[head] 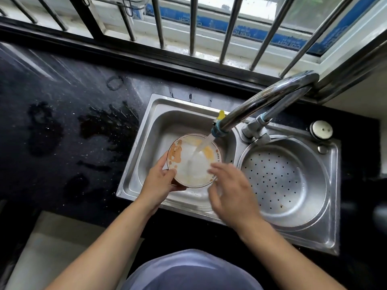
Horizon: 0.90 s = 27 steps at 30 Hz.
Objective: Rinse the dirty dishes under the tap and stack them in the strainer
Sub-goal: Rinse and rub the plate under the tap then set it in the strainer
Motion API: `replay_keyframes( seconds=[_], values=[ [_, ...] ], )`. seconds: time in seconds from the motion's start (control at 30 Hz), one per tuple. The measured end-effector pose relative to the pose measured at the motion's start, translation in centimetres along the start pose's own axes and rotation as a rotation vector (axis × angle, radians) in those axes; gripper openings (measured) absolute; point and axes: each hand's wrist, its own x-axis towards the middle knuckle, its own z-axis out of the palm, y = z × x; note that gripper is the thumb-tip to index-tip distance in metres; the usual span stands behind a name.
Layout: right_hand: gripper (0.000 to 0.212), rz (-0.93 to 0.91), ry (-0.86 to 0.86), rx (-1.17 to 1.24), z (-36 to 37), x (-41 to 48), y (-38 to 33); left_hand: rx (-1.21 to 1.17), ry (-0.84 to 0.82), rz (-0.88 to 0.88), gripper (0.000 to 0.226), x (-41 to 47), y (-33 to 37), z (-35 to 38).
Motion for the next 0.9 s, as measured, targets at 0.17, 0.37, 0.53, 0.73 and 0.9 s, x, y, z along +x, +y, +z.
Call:
replay_keyframes(
  seconds=[0.17, 0.37, 0.53, 0.73, 0.9],
  values=[
    [0.040, 0.103, -0.343, -0.253, 2.1, 4.0, -3.0, 0.018, -0.020, 0.015, 0.063, -0.1, 0.3, 0.1],
    [0.049, -0.229, -0.625, -0.292, 2.2, 5.3, -3.8, 0.046, -0.031, 0.051, 0.065, -0.2, 0.2, 0.8],
    [0.046, -0.010, -0.635, -0.395, 2.1, 2.7, -1.8, 0.018, 0.019, 0.008, 0.063, -0.5, -0.3, 0.0],
    [0.058, 0.000, -0.626, -0.148, 4.3, 5.9, -3.1, 0.046, 0.022, -0.006, 0.069, -0.8, -0.7, 0.5],
    [0.044, 0.069, -0.689, -0.216, 4.9, 3.6, -2.9, 0.034, 0.084, -0.003, 0.067, -0.5, -0.7, 0.1]
  ],
)
